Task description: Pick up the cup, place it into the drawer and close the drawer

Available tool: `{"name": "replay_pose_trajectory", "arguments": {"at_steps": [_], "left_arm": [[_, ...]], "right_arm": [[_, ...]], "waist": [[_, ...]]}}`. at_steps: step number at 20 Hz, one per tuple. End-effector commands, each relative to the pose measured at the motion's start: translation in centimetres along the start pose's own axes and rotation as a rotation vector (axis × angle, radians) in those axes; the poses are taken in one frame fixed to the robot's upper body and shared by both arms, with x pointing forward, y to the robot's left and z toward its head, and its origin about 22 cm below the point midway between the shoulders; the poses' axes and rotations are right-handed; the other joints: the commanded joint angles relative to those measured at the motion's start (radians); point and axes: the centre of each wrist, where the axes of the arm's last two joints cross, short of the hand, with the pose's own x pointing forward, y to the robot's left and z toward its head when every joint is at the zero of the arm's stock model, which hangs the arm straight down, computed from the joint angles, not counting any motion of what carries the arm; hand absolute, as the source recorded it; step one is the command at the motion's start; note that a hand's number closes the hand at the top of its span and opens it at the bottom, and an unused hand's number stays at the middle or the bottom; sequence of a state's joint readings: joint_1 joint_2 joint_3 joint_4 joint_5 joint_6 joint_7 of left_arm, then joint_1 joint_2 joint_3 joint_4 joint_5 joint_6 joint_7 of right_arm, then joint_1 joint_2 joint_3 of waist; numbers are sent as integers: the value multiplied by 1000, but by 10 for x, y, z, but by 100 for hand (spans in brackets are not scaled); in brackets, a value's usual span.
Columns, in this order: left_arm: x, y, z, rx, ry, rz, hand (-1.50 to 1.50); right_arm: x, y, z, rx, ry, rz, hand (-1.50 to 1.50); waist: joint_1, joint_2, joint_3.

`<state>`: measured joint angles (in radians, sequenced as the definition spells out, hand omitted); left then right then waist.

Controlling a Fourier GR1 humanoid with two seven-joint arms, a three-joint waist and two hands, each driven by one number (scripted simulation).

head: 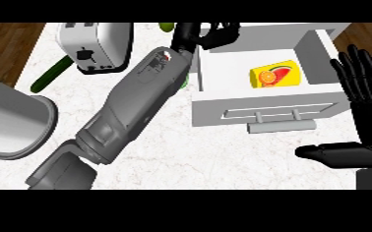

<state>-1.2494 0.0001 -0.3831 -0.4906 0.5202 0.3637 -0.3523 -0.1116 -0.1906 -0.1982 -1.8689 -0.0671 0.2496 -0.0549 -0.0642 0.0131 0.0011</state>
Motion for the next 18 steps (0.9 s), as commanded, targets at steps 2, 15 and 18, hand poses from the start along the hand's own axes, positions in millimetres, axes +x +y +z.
{"name": "replay_pose_trajectory", "arguments": {"at_steps": [2,15,18], "left_arm": [[0,-9,-1,-20,50,-116,150],[-28,-20,25,-33,80,-209,-150],[-17,-22,18,-14,4,-172,-150]], "right_arm": [[-2,1,0,14,2,9,-150],[3,4,-16,27,-42,-21,-150],[-1,4,-16,52,-35,-147,-150]], "waist": [[-14,2,0],[-31,10,0],[-22,8,0]]}}
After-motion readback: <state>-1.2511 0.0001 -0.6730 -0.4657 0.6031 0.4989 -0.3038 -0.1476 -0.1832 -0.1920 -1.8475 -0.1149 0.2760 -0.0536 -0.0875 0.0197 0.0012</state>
